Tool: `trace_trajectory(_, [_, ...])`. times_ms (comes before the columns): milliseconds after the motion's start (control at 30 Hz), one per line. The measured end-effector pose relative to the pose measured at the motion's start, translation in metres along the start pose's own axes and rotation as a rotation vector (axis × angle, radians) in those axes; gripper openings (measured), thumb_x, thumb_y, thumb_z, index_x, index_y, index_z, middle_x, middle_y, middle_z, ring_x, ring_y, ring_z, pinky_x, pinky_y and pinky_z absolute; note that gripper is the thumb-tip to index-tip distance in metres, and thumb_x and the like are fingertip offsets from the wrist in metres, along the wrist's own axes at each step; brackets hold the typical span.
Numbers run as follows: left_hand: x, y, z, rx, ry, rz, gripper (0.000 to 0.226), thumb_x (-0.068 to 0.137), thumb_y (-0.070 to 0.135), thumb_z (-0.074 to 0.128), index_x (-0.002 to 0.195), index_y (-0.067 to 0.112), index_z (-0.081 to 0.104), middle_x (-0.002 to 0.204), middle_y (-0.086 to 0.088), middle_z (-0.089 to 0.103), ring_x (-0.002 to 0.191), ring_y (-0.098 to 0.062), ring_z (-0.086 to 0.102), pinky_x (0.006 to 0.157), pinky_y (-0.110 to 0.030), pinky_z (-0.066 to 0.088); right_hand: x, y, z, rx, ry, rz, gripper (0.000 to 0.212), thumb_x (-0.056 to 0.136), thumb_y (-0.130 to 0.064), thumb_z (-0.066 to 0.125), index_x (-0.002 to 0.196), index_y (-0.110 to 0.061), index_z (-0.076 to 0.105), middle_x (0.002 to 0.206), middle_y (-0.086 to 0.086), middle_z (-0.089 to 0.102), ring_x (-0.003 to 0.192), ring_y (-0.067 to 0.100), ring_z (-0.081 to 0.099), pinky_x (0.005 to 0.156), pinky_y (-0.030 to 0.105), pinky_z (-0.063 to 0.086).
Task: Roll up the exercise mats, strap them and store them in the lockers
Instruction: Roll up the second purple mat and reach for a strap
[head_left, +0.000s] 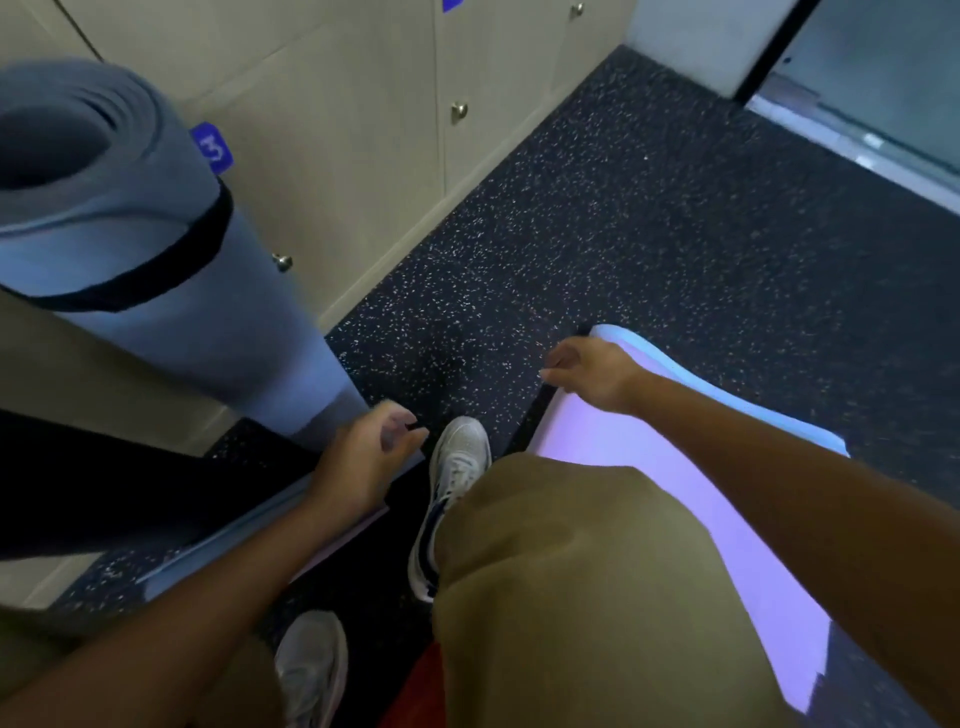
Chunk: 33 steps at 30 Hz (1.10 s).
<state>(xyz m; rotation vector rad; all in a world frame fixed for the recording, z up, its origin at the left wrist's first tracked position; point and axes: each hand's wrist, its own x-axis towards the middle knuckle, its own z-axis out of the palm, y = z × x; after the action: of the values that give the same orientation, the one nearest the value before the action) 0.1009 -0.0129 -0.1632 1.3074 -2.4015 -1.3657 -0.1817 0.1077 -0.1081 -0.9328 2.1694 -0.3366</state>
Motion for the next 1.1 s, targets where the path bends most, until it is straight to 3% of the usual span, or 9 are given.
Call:
trace_trajectory(67, [0.014, 0.011, 0.008, -0.028, -0.047, -0.007, 0.015, 0.096, 0.033, 0.07, 0.103, 0.02, 0.066, 0.092, 0.005, 0.07, 0.089, -0.015, 0.067, 0.077, -0.031, 0.05, 0.012, 0.02, 0.014, 0.006, 0.003, 0.047, 0.033, 0.099, -0.031, 0.066, 0.123, -0.009, 0.066, 0.119, 0.008, 0.067, 0.109, 0.027, 0.063, 0.094, 0.04, 0.053])
trace_trajectory(233, [0.047, 0.02, 0.027, -0.055, -0.132, 0.011, 0.013, 0.097, 0.037, 0.067, 0.1, 0.025, 0.068, 0.091, 0.011, 0.069, 0.088, -0.008, 0.066, 0.082, -0.036, 0.056, 0.052, 0.074, 0.056, -0.053, -0.065, 0.136, 0.036, 0.098, -0.033, 0.067, 0.127, -0.013, 0.063, 0.125, 0.009, 0.063, 0.116, 0.028, 0.06, 0.093, 0.033, 0.049])
trace_trajectory(367, [0.07, 0.027, 0.046, -0.059, -0.16, 0.032, 0.01, 0.097, 0.036, 0.067, 0.098, 0.026, 0.069, 0.088, 0.012, 0.069, 0.082, -0.001, 0.064, 0.079, -0.033, 0.055, 0.088, 0.105, 0.066, -0.187, -0.066, 0.177, 0.058, 0.097, -0.035, 0.067, 0.149, -0.019, 0.045, 0.146, 0.013, 0.045, 0.131, 0.034, 0.046, 0.104, 0.042, 0.046])
trace_trajectory(500, [0.091, 0.033, 0.069, -0.071, -0.186, 0.026, 0.012, 0.098, 0.034, 0.066, 0.1, 0.023, 0.07, 0.087, 0.015, 0.067, 0.079, 0.004, 0.062, 0.069, -0.017, 0.046, 0.125, 0.137, 0.053, -0.214, 0.033, 0.238, 0.075, 0.094, -0.04, 0.07, 0.156, -0.02, 0.032, 0.159, 0.012, 0.031, 0.141, 0.035, 0.035, 0.108, 0.049, 0.043])
trace_trajectory(733, [0.12, 0.022, 0.106, -0.149, -0.213, -0.048, 0.007, 0.099, 0.033, 0.064, 0.098, 0.027, 0.069, 0.09, 0.013, 0.069, 0.081, -0.002, 0.064, 0.073, -0.021, 0.051, 0.178, 0.187, 0.032, -0.273, 0.047, 0.289, 0.084, 0.099, -0.038, 0.063, 0.163, -0.018, 0.012, 0.17, 0.009, 0.009, 0.155, 0.031, 0.014, 0.123, 0.048, 0.024])
trace_trajectory(833, [0.124, 0.017, 0.115, -0.179, -0.216, -0.075, 0.006, 0.097, 0.035, 0.065, 0.094, 0.032, 0.068, 0.088, 0.014, 0.07, 0.08, -0.003, 0.066, 0.078, -0.03, 0.056, 0.19, 0.195, 0.028, -0.265, 0.021, 0.294, 0.094, 0.095, -0.038, 0.069, 0.163, -0.016, 0.009, 0.17, 0.008, 0.011, 0.155, 0.029, 0.011, 0.123, 0.047, 0.024])
trace_trajectory(900, [0.125, 0.015, 0.117, -0.177, -0.227, -0.08, 0.007, 0.097, 0.037, 0.064, 0.094, 0.033, 0.068, 0.089, 0.015, 0.07, 0.081, -0.002, 0.066, 0.078, -0.03, 0.056, 0.194, 0.196, 0.025, -0.258, -0.004, 0.308, 0.097, 0.093, -0.039, 0.072, 0.163, -0.014, 0.009, 0.168, 0.01, 0.017, 0.153, 0.03, 0.015, 0.118, 0.047, 0.034])
trace_trajectory(1100, [0.131, 0.023, 0.122, -0.23, -0.232, -0.067, 0.008, 0.099, 0.035, 0.063, 0.096, 0.03, 0.069, 0.091, 0.014, 0.071, 0.083, -0.002, 0.066, 0.08, -0.028, 0.057, 0.193, 0.194, 0.024, -0.415, 0.157, 0.273, 0.084, 0.086, -0.042, 0.078, 0.15, -0.012, 0.034, 0.147, 0.01, 0.04, 0.135, 0.03, 0.042, 0.099, 0.045, 0.05])
